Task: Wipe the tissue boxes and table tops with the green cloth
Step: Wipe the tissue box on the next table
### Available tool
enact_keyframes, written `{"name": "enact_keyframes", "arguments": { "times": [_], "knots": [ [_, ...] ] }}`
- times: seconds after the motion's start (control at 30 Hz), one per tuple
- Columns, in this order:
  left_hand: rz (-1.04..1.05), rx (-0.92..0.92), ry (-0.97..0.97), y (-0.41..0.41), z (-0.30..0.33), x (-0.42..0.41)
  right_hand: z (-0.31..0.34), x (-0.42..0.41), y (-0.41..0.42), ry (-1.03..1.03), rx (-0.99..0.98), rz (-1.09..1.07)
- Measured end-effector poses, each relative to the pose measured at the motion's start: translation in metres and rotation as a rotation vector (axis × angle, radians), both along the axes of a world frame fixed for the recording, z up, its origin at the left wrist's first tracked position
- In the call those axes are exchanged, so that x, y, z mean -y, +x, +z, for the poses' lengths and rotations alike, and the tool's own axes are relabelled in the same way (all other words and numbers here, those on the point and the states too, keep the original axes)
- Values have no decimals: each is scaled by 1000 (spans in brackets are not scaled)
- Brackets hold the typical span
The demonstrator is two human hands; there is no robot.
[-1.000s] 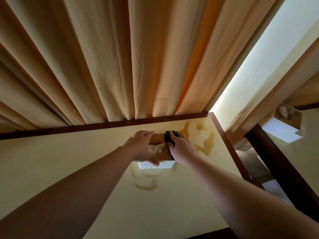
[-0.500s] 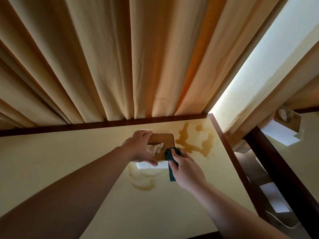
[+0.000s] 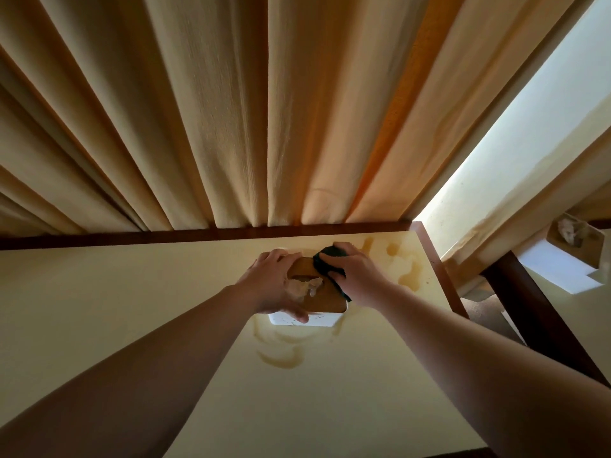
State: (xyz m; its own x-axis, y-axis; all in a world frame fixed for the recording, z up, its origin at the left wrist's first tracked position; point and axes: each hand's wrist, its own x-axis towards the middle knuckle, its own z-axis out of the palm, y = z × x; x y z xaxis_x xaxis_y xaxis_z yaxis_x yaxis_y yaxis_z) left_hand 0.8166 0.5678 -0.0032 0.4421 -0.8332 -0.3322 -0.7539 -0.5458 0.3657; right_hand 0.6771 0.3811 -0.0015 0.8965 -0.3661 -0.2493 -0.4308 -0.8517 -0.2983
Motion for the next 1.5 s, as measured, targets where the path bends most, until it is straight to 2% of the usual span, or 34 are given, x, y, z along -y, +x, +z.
{"name": "enact_keyframes", "arguments": {
  "times": [0.23,0.37,0.6,0.93,1.17,1.37,1.5],
  "knots": [
    [25,-52,-63,-2,0,-2,13,3,23,-145,-56,235],
    [23,-54,-53,-2,1,-3,16,6,17,-158,-51,225],
    [31,-88,-64,-1,0,-3,8,12,-16,-86,-33,74],
    [24,-64,-71,-3,1,-3,16,-8,17,-134,-74,190],
    [50,-71,-35,-4,3,-1,16,7,-12,-70,-81,21],
    [16,-25,-19,1,-2,-3,8,0,-27,91,-25,-137],
    [-10,-3,-86,4,-3,-4,6,-10,-39,99,34,-207]
  ]
}}
